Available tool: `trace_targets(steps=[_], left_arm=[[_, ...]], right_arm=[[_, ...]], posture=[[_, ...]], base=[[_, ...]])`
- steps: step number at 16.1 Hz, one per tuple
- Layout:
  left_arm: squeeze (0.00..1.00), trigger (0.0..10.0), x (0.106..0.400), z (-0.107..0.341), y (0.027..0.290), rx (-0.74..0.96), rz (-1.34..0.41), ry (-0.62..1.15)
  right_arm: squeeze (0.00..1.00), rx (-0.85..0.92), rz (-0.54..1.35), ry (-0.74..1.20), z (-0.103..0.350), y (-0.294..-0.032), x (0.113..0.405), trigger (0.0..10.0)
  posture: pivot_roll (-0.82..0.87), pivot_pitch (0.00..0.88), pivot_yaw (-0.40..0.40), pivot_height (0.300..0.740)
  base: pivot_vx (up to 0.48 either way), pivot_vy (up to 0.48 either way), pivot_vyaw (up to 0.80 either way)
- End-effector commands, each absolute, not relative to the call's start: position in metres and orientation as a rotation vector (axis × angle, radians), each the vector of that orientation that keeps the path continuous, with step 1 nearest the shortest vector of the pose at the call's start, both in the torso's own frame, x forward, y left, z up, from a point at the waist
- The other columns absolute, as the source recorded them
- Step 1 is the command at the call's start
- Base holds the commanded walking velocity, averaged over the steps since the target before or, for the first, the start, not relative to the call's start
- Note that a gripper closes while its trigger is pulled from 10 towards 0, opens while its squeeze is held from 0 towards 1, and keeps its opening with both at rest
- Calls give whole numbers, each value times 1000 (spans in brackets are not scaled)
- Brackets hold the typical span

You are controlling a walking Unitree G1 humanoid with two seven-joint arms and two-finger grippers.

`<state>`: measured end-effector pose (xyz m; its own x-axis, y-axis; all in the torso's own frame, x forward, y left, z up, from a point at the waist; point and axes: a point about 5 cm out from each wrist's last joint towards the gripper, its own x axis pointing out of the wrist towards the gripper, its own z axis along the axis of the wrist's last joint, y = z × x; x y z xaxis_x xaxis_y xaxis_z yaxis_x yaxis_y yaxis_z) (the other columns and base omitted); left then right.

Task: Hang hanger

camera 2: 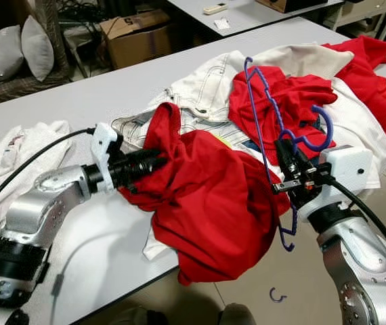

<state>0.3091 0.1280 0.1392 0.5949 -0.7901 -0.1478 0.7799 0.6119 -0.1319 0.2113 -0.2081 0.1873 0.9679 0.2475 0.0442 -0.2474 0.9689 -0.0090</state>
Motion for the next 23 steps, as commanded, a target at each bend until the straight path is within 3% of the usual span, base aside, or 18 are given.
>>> trace_targets(steps=[1, 7, 9, 12, 14, 15, 16, 17, 18, 20, 23], left_arm=[[0, 0, 316, 146, 134, -48, -861, 165], [0, 0, 333, 160, 137, -95, -720, 38], [0, 0, 356, 183, 142, -121, -566, -85], [0, 0, 373, 227, 148, -155, -482, -290], [0, 0, 377, 239, 144, -190, -563, -284], [0, 0, 374, 233, 141, -122, -609, -246], [0, 10000, 371, 213, 140, -57, -662, -143], [0, 10000, 363, 190, 143, -65, -728, -23], [1000, 10000, 357, 181, 146, -124, -761, 15], [1000, 10000, 346, 174, 152, -249, -819, 39], [1000, 10000, 332, 167, 161, -290, -891, 120]], right_arm=[[0, 1, 260, -56, 190, -207, 211, 10000], [0, 2, 253, -59, 190, -207, 211, 10000], [0, 4, 253, -65, 191, -207, 213, 10000], [0, 7, 255, -71, 191, -205, 214, 10000], [0, 9, 252, -72, 191, -205, 213, 10000], [0, 9, 249, -70, 190, -205, 212, 10000], [0, 10, 244, -67, 190, -205, 209, 10000], [0, 10, 247, -59, 189, -206, 207, 10000], [0, 16, 259, -53, 189, -206, 205, 10000], [0, 20, 324, -30, 187, -202, 202, 10000], [0, 34, 434, -15, 189, -196, 197, 10000]], posture=[[-265, 0, 97, 740], [-270, 0, 102, 740], [-263, 0, 101, 740], [-264, 0, 107, 740], [-268, 0, 116, 740], [-277, 0, 128, 740], [-282, 0, 133, 740], [-283, 0, 134, 740], [-281, 0, 134, 740], [-279, 0, 129, 740], [-271, 0, 117, 740]], base=[[0, 0, 0], [0, 0, 0], [0, 0, 0], [0, 0, 0], [0, 0, 0], [0, 0, 0], [0, 0, 0], [0, 0, 0], [0, 0, 0], [0, 0, 0], [0, 0, 0]])
